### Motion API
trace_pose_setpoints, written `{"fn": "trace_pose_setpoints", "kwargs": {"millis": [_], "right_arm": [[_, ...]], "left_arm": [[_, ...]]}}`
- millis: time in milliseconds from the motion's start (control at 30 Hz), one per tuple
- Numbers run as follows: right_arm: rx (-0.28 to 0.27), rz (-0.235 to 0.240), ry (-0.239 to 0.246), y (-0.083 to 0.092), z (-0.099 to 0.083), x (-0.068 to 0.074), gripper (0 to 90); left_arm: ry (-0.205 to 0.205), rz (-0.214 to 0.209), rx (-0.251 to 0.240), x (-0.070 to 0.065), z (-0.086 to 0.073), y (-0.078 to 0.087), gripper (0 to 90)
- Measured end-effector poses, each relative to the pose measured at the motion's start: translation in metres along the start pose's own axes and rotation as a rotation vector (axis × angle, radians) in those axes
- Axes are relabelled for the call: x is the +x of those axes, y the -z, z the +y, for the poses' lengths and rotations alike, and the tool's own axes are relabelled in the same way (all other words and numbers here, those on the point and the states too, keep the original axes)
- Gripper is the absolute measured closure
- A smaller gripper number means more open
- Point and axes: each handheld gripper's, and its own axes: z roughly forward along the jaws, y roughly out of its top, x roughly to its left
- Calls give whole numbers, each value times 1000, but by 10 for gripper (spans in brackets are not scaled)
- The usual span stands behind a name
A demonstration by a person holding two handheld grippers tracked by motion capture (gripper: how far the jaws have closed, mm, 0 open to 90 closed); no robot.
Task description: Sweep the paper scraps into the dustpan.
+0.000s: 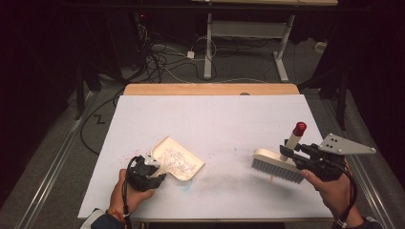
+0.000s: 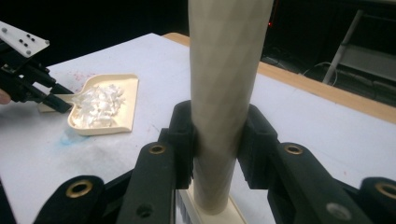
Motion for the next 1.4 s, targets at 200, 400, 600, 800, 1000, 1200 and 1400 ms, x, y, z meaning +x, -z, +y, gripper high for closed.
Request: {"fn": "trace_pose_setpoints", "kwargs": {"millis": [200, 400, 600, 800, 1000, 1200, 1400], "right_arm": [[23, 8, -17, 13, -11, -4, 709], [57, 31, -27, 18, -20, -8, 709], [84, 60, -11, 16, -20, -6, 709], [108, 92, -2, 15, -20, -6, 709], [129, 113, 16, 14, -19, -4, 709], [141, 123, 16, 15, -19, -4, 709], [155, 126, 19, 13, -21, -4, 708]], "left_arm": [[28, 9, -12, 6, 0, 4, 635], [52, 22, -16, 14, 0, 5, 636], [80, 39, -26, 20, -1, 8, 636], [118, 54, -33, 27, -5, 10, 636], [145, 80, -33, 37, -8, 11, 636], [191, 99, -43, 45, -10, 11, 636], [209, 119, -45, 50, -10, 9, 636]]}}
